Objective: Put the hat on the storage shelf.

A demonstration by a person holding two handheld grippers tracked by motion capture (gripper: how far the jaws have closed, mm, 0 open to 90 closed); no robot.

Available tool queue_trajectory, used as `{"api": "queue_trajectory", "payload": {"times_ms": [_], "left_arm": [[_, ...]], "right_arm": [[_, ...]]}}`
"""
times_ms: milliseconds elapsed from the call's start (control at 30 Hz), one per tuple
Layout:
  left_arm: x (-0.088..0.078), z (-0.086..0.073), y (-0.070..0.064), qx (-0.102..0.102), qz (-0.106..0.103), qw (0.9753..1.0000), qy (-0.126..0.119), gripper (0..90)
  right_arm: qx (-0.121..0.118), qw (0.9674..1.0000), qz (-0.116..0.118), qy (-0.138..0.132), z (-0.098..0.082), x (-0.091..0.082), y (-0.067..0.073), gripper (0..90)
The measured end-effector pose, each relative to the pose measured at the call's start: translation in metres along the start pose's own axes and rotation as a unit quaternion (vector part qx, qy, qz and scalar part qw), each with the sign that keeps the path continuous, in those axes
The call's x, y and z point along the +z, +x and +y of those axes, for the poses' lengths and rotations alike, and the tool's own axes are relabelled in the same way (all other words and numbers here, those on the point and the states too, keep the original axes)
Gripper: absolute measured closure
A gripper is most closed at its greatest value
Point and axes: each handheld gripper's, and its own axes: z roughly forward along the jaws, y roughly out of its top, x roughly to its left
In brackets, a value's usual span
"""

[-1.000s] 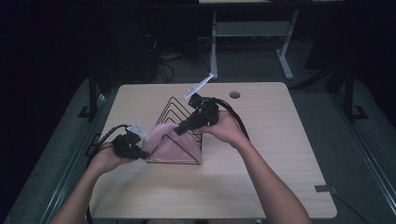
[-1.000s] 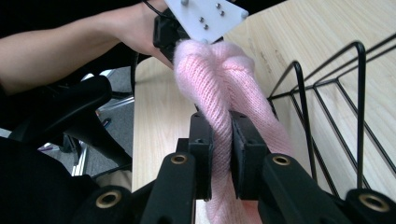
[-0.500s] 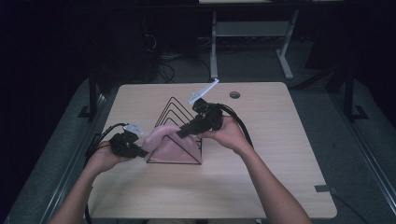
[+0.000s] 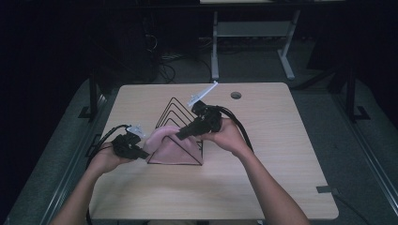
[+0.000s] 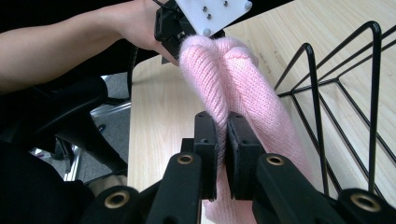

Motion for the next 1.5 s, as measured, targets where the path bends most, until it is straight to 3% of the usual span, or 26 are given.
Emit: {"api": "queue_trajectory", "payload": {"times_ms": [133,300,400,500,900,1500], "left_arm": [[-0.002,-0.001,0.001,-0.003,-0.002,1.0,-0.005,83.8],[-0.005,-0.003,0.0,-0.003,-0.003,1.0,-0.007,81.8],[-0.009,-0.004,-0.001,-0.004,0.0,0.9999,-0.013,74.6],[-0.014,-0.006,-0.001,-0.002,0.006,0.9999,-0.014,72.6],[-0.022,-0.009,-0.001,-0.007,0.01,0.9997,-0.021,68.1],[-0.026,-0.01,-0.003,-0.007,0.009,0.9995,-0.029,64.0]], "right_arm": [[-0.005,1.0,-0.006,-0.002,-0.001,-0.003,0.0,80.5],[-0.005,0.9999,-0.005,-0.012,-0.004,-0.006,0.001,70.4],[0.012,0.9995,-0.008,-0.028,-0.013,-0.014,-0.002,61.7],[0.017,0.9992,-0.012,-0.034,-0.021,-0.02,-0.003,59.1],[0.033,0.9985,-0.02,-0.04,-0.035,-0.034,-0.008,55.2],[0.065,0.995,-0.057,-0.049,-0.061,-0.062,-0.014,46.1]]}}
